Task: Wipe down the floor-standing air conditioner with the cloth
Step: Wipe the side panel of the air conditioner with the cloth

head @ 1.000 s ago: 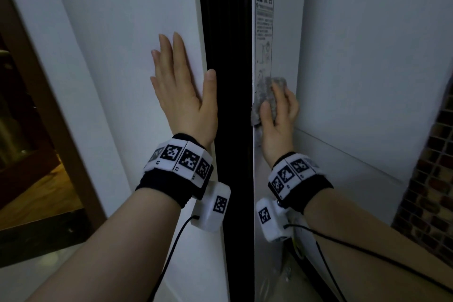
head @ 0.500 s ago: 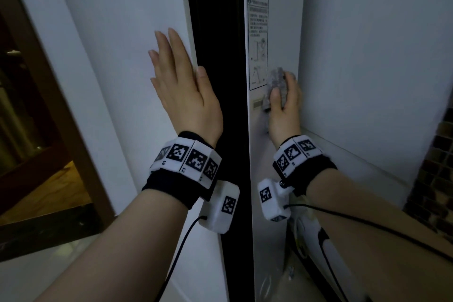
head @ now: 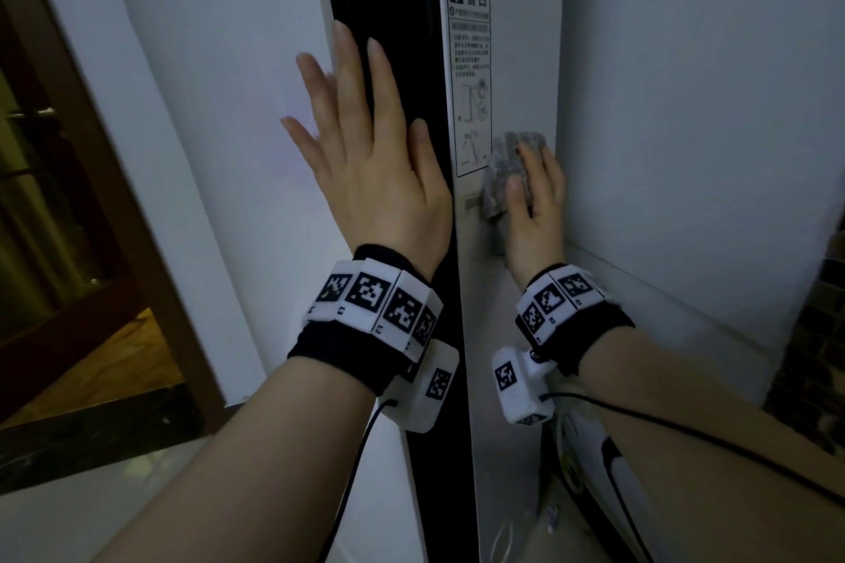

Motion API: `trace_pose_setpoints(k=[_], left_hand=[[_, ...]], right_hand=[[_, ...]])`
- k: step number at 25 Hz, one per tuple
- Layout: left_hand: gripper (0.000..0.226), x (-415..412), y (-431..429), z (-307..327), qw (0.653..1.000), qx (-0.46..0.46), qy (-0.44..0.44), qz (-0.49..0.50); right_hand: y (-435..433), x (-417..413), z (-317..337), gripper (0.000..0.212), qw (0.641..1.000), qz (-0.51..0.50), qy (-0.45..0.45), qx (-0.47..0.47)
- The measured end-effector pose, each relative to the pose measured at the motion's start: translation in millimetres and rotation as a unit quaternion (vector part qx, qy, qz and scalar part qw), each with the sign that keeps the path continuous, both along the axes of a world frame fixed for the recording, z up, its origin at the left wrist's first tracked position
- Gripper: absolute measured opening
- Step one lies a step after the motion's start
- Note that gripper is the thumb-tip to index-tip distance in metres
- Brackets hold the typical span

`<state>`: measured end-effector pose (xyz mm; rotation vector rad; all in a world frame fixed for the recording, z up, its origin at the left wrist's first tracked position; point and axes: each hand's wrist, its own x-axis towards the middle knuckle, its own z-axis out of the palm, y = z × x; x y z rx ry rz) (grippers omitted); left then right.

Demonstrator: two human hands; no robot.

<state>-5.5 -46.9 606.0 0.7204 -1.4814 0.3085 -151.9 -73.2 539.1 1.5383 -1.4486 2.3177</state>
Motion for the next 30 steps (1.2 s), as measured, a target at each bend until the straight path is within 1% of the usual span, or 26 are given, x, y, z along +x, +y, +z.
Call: trace_pose_setpoints(k=[4,7,9,12,16,17,20,21,24,25,28,30], left_hand=[[0.057,-17.0,3.9,0.4,0.995,0.009,-0.058,0.082],[0.057,-33.5,2.1,-4.4,0.987,0.029,-0.093,0.126],[0.057,-40.6,-1.4,-4.3,0.982,0.035,-0.096,0.156],[0.059,-45.5,-6.0,-4.4,0.977,0.021,-0.090,0.193],[0.059,-45.4,-9.2,-6.3,0.974,0.008,-0.086,0.211],[0.059,-45.6,-10.0,-6.4,0.973,0.005,-0.086,0.212],[0.059,-46.0,-11.5,-5.7,0.973,-0.008,-0.078,0.218],[0.059,-46.2,-11.9,-6.1,0.972,-0.008,-0.076,0.221],[0.059,-46.4,-12.8,-6.8,0.971,-0.006,-0.077,0.227],[0.059,-46.5,-12.8,-6.6,0.971,-0.007,-0.077,0.227],[0.059,-46.2,-12.2,-7.1,0.970,-0.009,-0.076,0.229],[0.059,-46.0,-12.5,-7.2,0.970,-0.009,-0.077,0.229]], right_hand=[[-2.1,-14.4,7.4,0.041,0.999,0.021,-0.031,0.038],[1.1,-14.9,-2.2,0.040,0.999,0.031,0.006,0.028],[-2.5,-24.1,-0.6,0.042,0.999,0.024,0.007,0.033],[-8.9,-30.1,7.2,0.044,0.997,0.015,-0.036,0.062],[-10.9,-24.8,-3.2,0.041,1.000,0.017,0.014,0.017],[-13.8,-27.9,-0.9,0.041,1.000,0.010,-0.001,0.014],[-21.9,-33.4,8.8,0.043,0.996,-0.006,-0.083,0.039],[-21.9,-30.6,6.3,0.043,0.997,-0.010,-0.073,0.033],[-21.9,-25.1,-7.9,0.041,0.999,-0.014,0.022,-0.022],[-24.3,-29.9,-7.0,0.040,0.999,-0.014,0.018,-0.025],[-36.2,-49.3,8.3,0.042,0.994,-0.026,-0.097,0.033],[-40.9,-54.3,8.1,0.043,0.990,-0.036,-0.121,0.056]])
